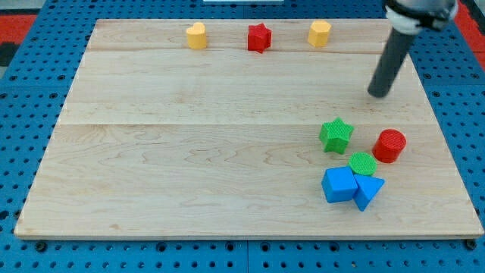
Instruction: Move the yellow hexagon into the green star
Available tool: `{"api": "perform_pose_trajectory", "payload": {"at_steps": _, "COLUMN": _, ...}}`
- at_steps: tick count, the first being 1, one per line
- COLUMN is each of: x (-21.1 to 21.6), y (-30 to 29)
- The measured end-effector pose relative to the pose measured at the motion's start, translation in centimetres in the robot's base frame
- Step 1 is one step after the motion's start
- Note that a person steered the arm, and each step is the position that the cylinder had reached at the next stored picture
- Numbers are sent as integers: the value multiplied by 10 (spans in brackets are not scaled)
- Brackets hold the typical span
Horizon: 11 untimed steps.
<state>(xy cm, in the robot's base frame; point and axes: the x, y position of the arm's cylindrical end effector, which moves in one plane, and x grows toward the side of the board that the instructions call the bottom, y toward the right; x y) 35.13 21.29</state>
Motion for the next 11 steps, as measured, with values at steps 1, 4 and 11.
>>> {"api": "perform_pose_trajectory", "payload": {"at_steps": 1, "x": -72, "y": 0}}
{"api": "perform_pose_trajectory", "payload": {"at_steps": 4, "x": -119, "y": -87}}
{"api": "perform_pose_trajectory", "payload": {"at_steps": 11, "x": 53, "y": -139}}
